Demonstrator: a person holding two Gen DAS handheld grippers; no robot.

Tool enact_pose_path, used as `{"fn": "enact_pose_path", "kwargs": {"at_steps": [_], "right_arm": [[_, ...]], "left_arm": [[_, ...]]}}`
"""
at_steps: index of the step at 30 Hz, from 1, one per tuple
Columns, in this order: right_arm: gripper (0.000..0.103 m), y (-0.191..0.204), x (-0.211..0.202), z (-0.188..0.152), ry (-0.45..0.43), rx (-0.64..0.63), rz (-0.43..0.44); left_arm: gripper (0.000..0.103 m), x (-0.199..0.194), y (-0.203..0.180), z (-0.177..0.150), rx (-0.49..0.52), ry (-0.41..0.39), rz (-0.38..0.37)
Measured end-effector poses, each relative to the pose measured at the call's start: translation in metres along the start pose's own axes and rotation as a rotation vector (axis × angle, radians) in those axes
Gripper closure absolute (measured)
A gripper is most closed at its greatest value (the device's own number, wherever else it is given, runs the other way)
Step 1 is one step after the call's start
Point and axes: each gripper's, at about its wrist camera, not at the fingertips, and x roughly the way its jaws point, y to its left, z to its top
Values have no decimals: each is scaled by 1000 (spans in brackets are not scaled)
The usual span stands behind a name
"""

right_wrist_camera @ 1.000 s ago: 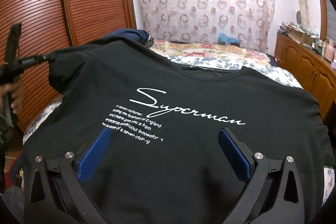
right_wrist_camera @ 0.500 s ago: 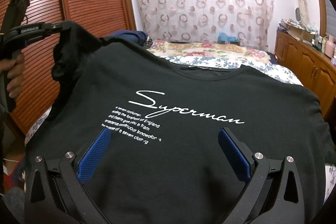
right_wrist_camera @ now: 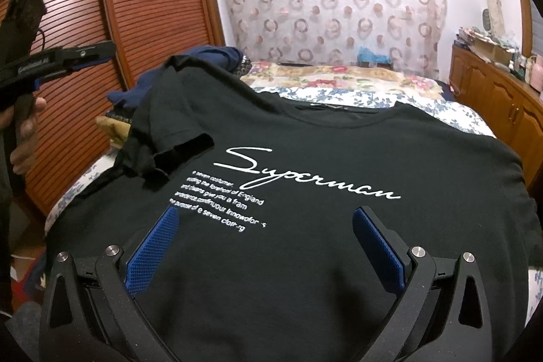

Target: Fold small clothes

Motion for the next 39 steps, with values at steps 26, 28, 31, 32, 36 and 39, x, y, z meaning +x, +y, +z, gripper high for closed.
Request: {"fn": "enact_pose_path", "kwargs": {"at_steps": [26, 28, 31, 32, 36, 39], "right_arm": [[39, 99, 114, 76, 157, -354, 289], [44, 106, 126, 74, 181, -375, 294], [54, 114, 140, 72, 211, -424, 271], [59, 116, 144, 71, 220, -442, 257], [83, 109, 152, 73, 223, -454, 225], [93, 96, 149, 81, 200, -422, 225]], "left_arm": [[23, -16, 42, -50, -81, 21, 117], [23, -15, 45, -53, -90, 24, 119], [22, -14, 46, -57, -95, 32, 121], [22, -14, 47, -58, -95, 34, 121], [22, -12, 47, -61, -93, 41, 121], [22, -11, 46, -63, -97, 44, 120]]}}
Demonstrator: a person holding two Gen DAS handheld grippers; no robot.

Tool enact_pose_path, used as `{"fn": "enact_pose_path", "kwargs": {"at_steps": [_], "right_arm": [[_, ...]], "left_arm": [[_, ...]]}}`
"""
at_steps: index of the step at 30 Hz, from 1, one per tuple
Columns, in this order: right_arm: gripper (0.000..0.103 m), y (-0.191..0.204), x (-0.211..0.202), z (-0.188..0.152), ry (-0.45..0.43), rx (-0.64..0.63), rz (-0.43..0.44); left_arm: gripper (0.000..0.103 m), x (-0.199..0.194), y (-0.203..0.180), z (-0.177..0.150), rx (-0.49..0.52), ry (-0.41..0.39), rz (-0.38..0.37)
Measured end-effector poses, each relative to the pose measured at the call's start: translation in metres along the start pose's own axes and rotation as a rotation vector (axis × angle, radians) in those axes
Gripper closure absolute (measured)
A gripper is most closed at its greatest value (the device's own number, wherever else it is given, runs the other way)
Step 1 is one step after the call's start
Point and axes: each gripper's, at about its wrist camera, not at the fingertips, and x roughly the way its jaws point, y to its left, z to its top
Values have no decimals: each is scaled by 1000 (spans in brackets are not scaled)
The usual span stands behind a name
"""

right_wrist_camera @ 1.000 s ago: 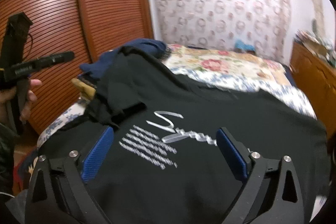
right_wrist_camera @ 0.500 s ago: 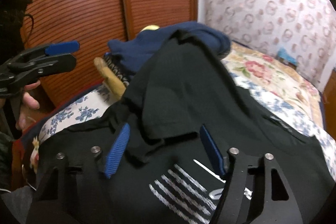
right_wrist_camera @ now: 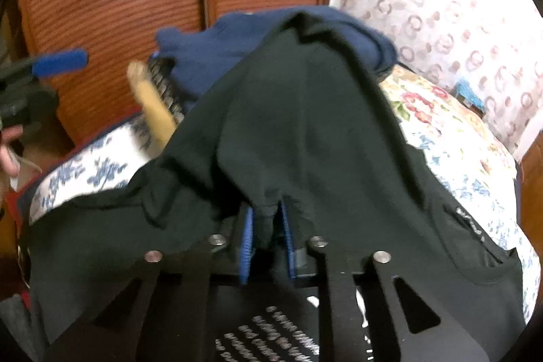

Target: Fold small clothes

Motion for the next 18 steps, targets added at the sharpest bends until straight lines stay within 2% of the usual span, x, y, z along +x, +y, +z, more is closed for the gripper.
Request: {"fn": "enact_pose_path", "kwargs": {"at_steps": [5, 11, 12, 13, 14, 18], "right_arm": [[96, -32, -14, 10, -58, 55, -71], [94, -87, -16, 20, -54, 212, -258], [81, -93, -16, 21, -46, 220, -308], [62, -98, -17, 21, -39, 229, -327], [56, -103, -18, 21, -35, 234, -320], [53, -106, -28, 16, -53, 235, -300]], "left_arm": [[22, 3, -2, -3, -2, 8, -5], [22, 4, -4, -4, -4, 13, -10], [22, 4, -4, -4, -4, 13, -11], [22, 6, -3, -4, -3, 15, -14], [22, 7, -4, -4, -1, 16, -15], [22, 10, -6, -3, 7, 19, -22]]}}
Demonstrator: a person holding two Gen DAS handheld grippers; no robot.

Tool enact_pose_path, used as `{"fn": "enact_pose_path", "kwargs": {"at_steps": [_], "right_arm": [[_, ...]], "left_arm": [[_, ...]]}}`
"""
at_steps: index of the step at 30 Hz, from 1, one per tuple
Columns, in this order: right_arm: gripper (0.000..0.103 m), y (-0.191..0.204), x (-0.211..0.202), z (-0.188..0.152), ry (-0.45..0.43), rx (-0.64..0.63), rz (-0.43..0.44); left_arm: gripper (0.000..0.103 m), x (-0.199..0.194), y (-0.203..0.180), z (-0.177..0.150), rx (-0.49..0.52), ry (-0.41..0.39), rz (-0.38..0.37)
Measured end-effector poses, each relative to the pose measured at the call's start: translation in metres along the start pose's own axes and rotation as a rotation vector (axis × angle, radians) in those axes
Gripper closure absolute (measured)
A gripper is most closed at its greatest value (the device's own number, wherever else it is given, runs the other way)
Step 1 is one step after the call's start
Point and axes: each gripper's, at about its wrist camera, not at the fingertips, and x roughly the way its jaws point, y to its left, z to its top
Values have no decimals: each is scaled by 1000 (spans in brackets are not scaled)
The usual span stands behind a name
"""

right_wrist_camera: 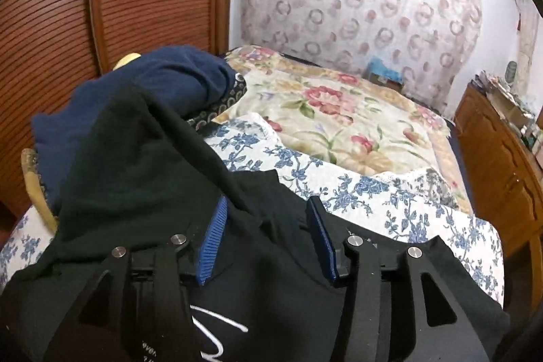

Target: Fold small clothes

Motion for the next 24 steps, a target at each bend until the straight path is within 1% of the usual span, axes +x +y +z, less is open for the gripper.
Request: {"fn": "enact_pose_path", "kwargs": {"at_steps": [3, 5, 9, 13, 20, 24], "right_arm": [[53, 6, -12, -8, -9, -6, 50], [53, 14, -19, -14, -14, -18, 61], [51, 10, -40, -31, -16, -18, 84], [47, -4, -59, -52, -19, -13, 76], [46, -29, -78, -91, 15, 8, 24], [46, -47, -88, -112, 31, 40, -10]], "left_arm": [[22, 2, -4, 1, 7, 3, -7], [22, 3, -7, 1, 12, 5, -14], [22, 10, -16, 0, 26, 19, -29], [22, 19, -29, -1, 39, 39, -50], [22, 39, -53, -4, 61, 86, -79], [22, 50, -65, -7, 76, 114, -89]]}}
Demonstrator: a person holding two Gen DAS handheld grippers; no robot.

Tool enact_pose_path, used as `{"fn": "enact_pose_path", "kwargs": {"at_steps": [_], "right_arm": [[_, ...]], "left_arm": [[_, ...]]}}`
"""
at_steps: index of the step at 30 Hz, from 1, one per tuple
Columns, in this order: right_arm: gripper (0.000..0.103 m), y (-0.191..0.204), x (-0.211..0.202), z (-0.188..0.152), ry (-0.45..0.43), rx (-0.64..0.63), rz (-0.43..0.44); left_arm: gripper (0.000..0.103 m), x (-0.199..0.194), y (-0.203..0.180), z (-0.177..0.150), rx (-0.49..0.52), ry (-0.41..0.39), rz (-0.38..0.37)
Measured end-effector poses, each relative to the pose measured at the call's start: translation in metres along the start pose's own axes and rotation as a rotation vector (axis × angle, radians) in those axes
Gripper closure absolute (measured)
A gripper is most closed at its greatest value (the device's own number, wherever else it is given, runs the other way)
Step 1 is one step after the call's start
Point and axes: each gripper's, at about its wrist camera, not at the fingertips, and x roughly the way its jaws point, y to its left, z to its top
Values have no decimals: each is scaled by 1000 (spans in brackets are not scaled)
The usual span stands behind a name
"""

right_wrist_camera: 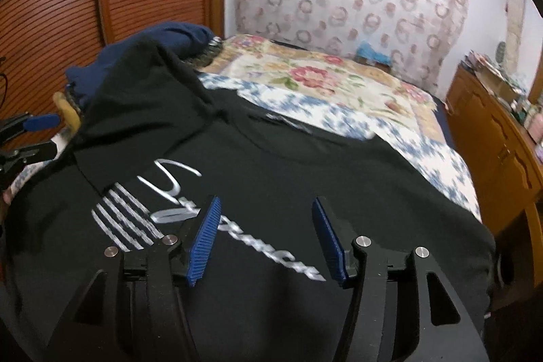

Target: Fold small clothes

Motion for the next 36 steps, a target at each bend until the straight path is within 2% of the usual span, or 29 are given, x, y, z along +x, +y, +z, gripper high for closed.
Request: {"fn": "enact_pose_path", "kwargs": {"at_steps": [11, 22, 27, 32, 36], "right_arm": [[45, -67, -33, -54, 24, 132, -75], [45, -165, -73, -115, 70, 288, -262], [45, -187, -83, -132, 84, 331, -268], [45, -197, -84, -141, 98, 363, -215], [46, -196, -81, -142, 108, 365, -191]], "left_arm": [[22, 26, -30, -2, 56, 74, -22], [22, 52, -48, -3, 99, 174, -34], [22, 58, -53, -5, 108, 207, -32], [22, 61, -56, -5, 123, 224, -17], [13, 63, -59, -7, 141, 235, -22]]}}
